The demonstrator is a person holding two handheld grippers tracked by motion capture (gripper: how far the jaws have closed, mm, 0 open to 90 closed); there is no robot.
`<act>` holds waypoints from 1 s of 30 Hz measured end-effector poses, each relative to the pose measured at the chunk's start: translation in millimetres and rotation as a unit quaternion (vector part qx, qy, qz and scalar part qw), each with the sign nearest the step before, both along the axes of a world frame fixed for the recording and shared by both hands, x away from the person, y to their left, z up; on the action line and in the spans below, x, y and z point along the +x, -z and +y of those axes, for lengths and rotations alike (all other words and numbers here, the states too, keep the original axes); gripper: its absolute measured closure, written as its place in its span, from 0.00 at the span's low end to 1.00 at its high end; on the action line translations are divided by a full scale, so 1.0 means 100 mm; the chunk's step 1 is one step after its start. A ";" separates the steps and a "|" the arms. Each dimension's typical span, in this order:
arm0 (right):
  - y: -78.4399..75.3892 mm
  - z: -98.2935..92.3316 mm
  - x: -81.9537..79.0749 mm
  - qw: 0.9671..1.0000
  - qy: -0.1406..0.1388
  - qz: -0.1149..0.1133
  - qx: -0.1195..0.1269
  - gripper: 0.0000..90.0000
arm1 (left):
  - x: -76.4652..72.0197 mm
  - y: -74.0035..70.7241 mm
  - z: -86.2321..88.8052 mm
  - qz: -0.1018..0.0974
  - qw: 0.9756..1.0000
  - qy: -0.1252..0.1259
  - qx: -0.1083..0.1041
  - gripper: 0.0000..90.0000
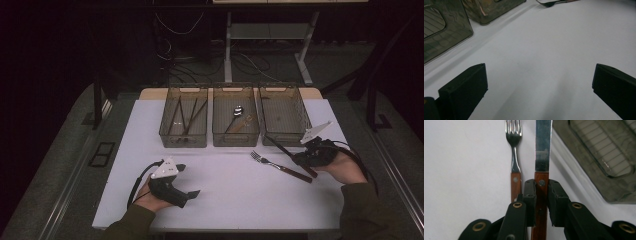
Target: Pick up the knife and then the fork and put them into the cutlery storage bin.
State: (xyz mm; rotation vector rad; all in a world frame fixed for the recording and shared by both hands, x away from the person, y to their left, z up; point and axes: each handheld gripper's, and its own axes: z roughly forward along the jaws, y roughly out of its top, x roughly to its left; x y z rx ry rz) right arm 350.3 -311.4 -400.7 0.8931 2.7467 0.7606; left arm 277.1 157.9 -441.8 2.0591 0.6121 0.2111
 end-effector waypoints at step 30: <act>-0.24 -0.27 -0.08 0.970 0.114 -0.121 0.177 0.86 | 0.00 0.01 -0.01 0.005 1.000 0.009 0.002 0.00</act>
